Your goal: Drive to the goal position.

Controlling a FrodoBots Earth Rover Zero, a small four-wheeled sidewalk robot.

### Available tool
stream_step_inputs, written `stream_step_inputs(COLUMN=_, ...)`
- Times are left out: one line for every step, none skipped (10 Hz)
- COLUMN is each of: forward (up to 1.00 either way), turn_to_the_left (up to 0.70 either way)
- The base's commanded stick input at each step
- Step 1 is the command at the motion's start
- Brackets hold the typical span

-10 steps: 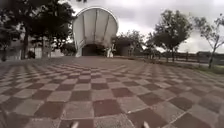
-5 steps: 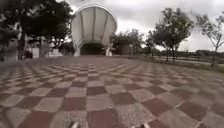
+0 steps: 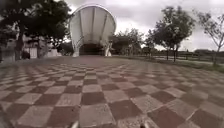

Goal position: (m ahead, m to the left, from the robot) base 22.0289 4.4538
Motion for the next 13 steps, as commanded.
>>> stream_step_inputs(forward=0.5, turn_to_the_left=0.0)
stream_step_inputs(forward=0.5, turn_to_the_left=0.0)
stream_step_inputs(forward=0.5, turn_to_the_left=0.0)
stream_step_inputs(forward=0.5, turn_to_the_left=0.0)
stream_step_inputs(forward=0.5, turn_to_the_left=0.0)
stream_step_inputs(forward=0.5, turn_to_the_left=0.0)
stream_step_inputs(forward=0.5, turn_to_the_left=0.0)
stream_step_inputs(forward=0.5, turn_to_the_left=0.0)
stream_step_inputs(forward=0.5, turn_to_the_left=0.03)
stream_step_inputs(forward=0.5, turn_to_the_left=0.08)
stream_step_inputs(forward=0.5, turn_to_the_left=0.03)
stream_step_inputs(forward=0.5, turn_to_the_left=0.0)
stream_step_inputs(forward=0.5, turn_to_the_left=0.02)
